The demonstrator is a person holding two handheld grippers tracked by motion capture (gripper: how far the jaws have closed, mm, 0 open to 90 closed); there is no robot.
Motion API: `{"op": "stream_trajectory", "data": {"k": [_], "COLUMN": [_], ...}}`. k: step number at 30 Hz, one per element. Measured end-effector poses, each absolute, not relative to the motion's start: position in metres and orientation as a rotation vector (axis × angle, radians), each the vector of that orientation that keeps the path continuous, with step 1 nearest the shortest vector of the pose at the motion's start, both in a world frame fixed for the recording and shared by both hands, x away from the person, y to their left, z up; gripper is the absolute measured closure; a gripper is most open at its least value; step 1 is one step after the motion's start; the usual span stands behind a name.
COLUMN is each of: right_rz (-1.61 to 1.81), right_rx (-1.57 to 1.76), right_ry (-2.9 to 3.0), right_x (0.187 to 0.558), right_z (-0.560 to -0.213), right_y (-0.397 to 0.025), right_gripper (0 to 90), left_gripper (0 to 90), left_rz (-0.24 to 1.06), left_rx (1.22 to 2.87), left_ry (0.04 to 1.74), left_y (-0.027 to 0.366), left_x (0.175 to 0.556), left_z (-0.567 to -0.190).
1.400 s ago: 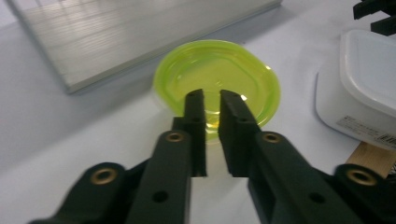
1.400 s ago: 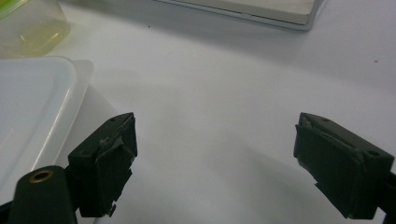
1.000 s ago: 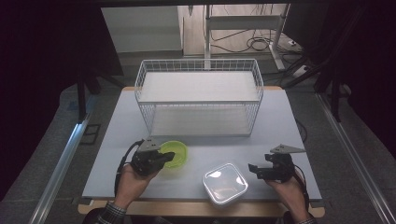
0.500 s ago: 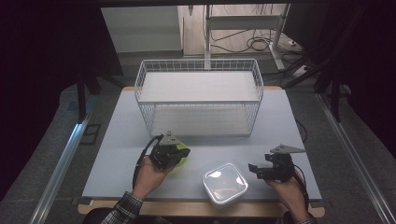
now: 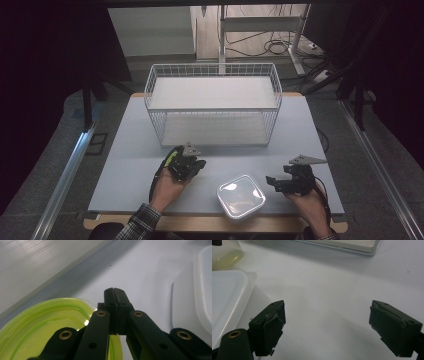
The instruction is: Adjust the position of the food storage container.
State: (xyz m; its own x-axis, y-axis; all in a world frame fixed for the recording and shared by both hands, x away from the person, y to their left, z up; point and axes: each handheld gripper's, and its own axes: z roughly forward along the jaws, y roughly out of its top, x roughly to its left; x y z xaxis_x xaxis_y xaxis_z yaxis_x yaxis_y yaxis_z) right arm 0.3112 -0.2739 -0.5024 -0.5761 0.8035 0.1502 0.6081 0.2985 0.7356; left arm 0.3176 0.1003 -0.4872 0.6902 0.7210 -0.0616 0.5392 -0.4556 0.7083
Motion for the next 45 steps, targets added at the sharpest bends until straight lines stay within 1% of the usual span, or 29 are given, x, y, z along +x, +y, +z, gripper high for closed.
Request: {"op": "stream_trajectory", "data": {"k": [3, 14, 20, 27, 28, 29, 33, 35, 38, 39, 40, 42, 45], "right_rz": [1.145, 1.146, 1.146, 1.143, 1.142, 1.141, 1.132, 1.129, 1.129, 1.129, 1.13, 1.123, 1.127], "right_rx": [1.291, 1.283, 1.279, 1.275, 1.266, 1.261, 1.223, 1.202, 1.166, 1.166, 1.138, 1.122, 1.104], "right_ry": [2.322, 2.329, 2.331, 2.335, 2.336, 2.338, 2.365, 2.384, 2.422, 2.422, 2.448, 2.47, 2.494], "right_x": [0.311, 0.311, 0.311, 0.31, 0.31, 0.309, 0.306, 0.303, 0.298, 0.298, 0.294, 0.292, 0.286], "right_z": [-0.502, -0.502, -0.502, -0.502, -0.501, -0.5, -0.496, -0.493, -0.489, -0.489, -0.488, -0.487, -0.486], "right_y": [-0.274, -0.273, -0.273, -0.272, -0.272, -0.272, -0.271, -0.27, -0.268, -0.268, -0.266, -0.264, -0.26], "right_gripper": [14.0, 14.3, 14.3, 15.8, 20.0, 22.4, 39.8, 51.6, 67.0, 67.0, 76.3, 82.9, 88.0], "left_gripper": [90.0, 90.0, 90.0, 90.0, 90.0, 90.0, 89.9, 89.9, 89.9, 89.9, 89.9, 89.9, 89.9], "left_rz": [0.329, 0.347, 0.377, 0.388, 0.398, 0.396, 0.364, 0.338, 0.285, 0.285, 0.258, 0.235, 0.179], "left_rx": [2.172, 2.15, 2.126, 2.112, 2.104, 2.104, 2.093, 2.09, 2.08, 2.08, 2.076, 2.085, 2.089], "left_ry": [0.986, 1.093, 1.161, 1.155, 1.138, 1.122, 1.061, 1.038, 0.992, 0.992, 0.968, 0.941, 0.911], "left_y": [0.106, 0.148, 0.168, 0.168, 0.165, 0.163, 0.154, 0.149, 0.141, 0.141, 0.135, 0.128, 0.118], "left_x": [0.318, 0.316, 0.315, 0.313, 0.309, 0.307, 0.295, 0.288, 0.279, 0.279, 0.271, 0.263, 0.251], "left_z": [-0.488, -0.494, -0.497, -0.496, -0.494, -0.492, -0.489, -0.49, -0.493, -0.493, -0.496, -0.499, -0.506]}}
